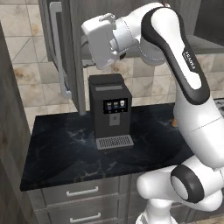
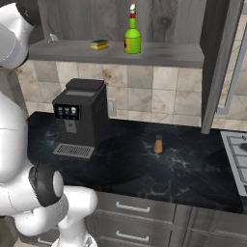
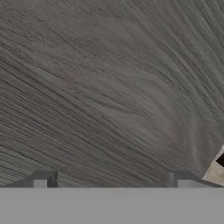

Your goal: Pick the sponge and spray from the cabinet and place them on the counter.

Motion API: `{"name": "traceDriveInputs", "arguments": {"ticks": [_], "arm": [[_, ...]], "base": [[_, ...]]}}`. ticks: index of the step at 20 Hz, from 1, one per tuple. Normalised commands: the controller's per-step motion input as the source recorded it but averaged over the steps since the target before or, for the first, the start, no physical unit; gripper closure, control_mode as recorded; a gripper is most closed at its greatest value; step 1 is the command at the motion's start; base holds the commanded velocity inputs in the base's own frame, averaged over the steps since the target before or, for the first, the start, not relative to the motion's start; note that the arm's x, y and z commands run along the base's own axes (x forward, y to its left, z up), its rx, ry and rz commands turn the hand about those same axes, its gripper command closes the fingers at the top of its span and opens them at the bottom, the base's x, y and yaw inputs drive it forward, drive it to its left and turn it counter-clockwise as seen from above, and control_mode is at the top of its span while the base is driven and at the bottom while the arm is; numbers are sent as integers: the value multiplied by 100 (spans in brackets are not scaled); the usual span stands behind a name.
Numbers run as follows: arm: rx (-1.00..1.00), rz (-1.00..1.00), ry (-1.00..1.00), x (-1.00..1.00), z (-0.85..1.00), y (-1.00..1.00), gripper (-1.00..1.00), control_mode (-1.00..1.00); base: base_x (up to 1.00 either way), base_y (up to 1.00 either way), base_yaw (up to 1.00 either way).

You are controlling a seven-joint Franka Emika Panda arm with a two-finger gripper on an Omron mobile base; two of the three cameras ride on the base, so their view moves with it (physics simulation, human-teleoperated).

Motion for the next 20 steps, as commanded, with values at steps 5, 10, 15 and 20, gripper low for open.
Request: {"name": "traceDriveInputs", "arguments": {"ticks": [5,10,15,20], "arm": [[0,-2,-23,-9,0,11,-100,-100],[0,0,-26,-29,-4,-10,-100,-100],[0,0,-30,-48,-5,-44,-100,-100],[0,0,-33,-54,0,-55,-100,-100]], "base": [[0,0,0],[0,0,0],[0,0,0],[0,0,0]]}}
